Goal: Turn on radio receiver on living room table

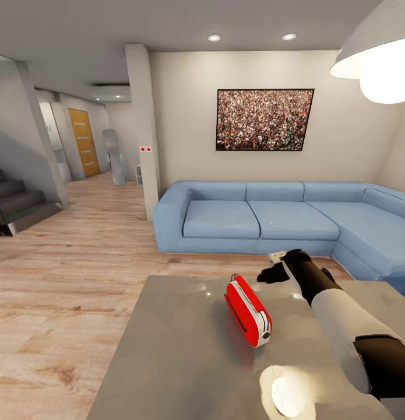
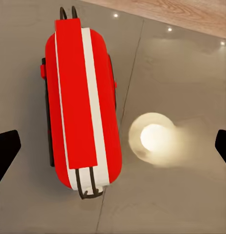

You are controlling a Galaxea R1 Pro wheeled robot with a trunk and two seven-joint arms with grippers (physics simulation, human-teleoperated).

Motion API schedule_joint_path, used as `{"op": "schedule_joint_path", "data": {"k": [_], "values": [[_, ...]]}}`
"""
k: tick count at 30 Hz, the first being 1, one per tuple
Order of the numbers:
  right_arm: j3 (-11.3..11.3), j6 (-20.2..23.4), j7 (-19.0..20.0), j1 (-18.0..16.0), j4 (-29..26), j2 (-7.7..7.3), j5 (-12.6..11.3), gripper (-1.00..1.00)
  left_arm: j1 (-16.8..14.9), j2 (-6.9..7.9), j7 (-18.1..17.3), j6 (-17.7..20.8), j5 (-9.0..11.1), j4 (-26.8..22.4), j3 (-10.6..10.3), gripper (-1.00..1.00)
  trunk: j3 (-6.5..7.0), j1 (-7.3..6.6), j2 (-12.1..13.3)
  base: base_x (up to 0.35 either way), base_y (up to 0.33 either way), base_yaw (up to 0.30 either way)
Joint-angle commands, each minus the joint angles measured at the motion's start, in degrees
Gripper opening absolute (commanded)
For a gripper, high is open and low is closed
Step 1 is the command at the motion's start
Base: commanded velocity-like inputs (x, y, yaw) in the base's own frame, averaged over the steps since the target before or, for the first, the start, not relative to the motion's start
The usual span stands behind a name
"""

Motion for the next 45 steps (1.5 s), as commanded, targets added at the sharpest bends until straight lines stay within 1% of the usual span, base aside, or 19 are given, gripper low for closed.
{"op": "schedule_joint_path", "data": {"k": [1, 3, 4, 7, 10, 19, 27, 31, 35, 37, 39, 41, 45], "values": [[0.0, 0.0, 1.3, 0.0, 0.0, -0.42, 0.0, 1.0, 0.0, 0.03, 0.0, 0.0, 0.0, -0.1, 0.0, 1.0, 0.0, 0.0, 0.0, 0.0, 0.0, 0.0], [-0.1, -0.1, 3.0, 0.0, 0.0, -0.98, 0.0, 1.0, 0.0, 0.09, 0.0, 0.0, 0.0, -0.2, 0.0, 1.0, 0.0, 0.0, 0.0, 0.0, 0.0, 0.0], [-0.1, -0.3, 4.7, 0.0, 0.0, -1.58, 0.1, 1.0, 0.0, 0.13, 0.1, 0.0, -0.1, -0.3, 0.0, 1.0, 0.0, 0.0, 0.0, 0.0, 0.0, 0.0], [-0.1, -1.0, 7.0, 0.0, 0.0, -2.41, 0.3, 1.0, 0.0, 0.2, 0.3, 0.0, -0.1, -0.5, 0.1, 1.0, 0.0, 0.0, 0.0, 0.0, 0.0, 0.0], [-0.1, -1.4, 7.9, 0.0, 0.0, -2.73, 0.4, 1.0, 0.0, 0.26, 0.4, -0.1, -0.1, -0.6, 0.1, 1.0, 0.0, 0.0, 0.0, 0.0, 0.0, 0.0], [0.3, -1.7, 8.5, 0.0, 0.0, -2.94, 0.5, 1.0, 0.0, 0.21, 0.4, -2.3, -0.2, -0.6, 0.1, 1.0, 0.0, 0.0, 0.0, 0.0, 0.0, 0.0], [0.3, -1.8, 8.7, 0.0, 0.0, -2.88, 0.4, 1.0, 0.0, 0.2, 0.4, -2.6, -0.2, -0.6, 0.1, 1.0, 0.0, 0.0, 0.0, 0.0, 0.0, 0.0], [0.3, -1.7, 8.0, 0.0, 0.0, -2.52, 0.5, 1.0, 0.0, 0.2, 0.4, -2.6, -0.2, -0.6, 0.1, 1.0, 0.0, 0.0, 0.0, 0.0, 0.0, 0.0], [0.6, -1.7, 5.7, 0.0, 0.0, -1.49, 0.5, 1.0, 0.0, 0.2, 0.4, -2.6, -0.2, -0.6, 0.1, 1.0, 0.0, 0.0, 0.0, 0.0, 0.0, 0.0], [1.6, -1.7, 3.5, 0.0, 0.0, -0.62, 0.4, 1.0, 0.0, 0.2, 0.4, -2.6, -0.2, -0.6, 0.1, 1.0, 0.0, 0.0, 0.0, 0.0, 0.0, 0.0], [3.7, -1.7, 0.7, 0.0, 0.1, 0.67, 0.3, 1.0, 0.0, 0.2, 0.4, -2.6, -0.2, -0.6, 0.1, 1.0, 0.0, 0.0, 0.0, 0.0, 0.0, 0.0], [4.8, -1.7, -0.7, 0.0, 0.2, 1.56, 0.1, 1.0, 0.0, 0.2, 0.4, -2.6, -0.2, -0.6, 0.1, 1.0, 0.0, 0.0, 0.0, 0.0, 0.0, 0.0], [5.5, -1.8, -1.7, 0.0, 0.2, 2.42, -0.1, 1.0, 0.0, 0.2, 0.4, -2.6, -0.2, -0.6, 0.1, 1.0, 0.0, 0.0, 0.0, 0.0, 0.0, 0.0]]}}
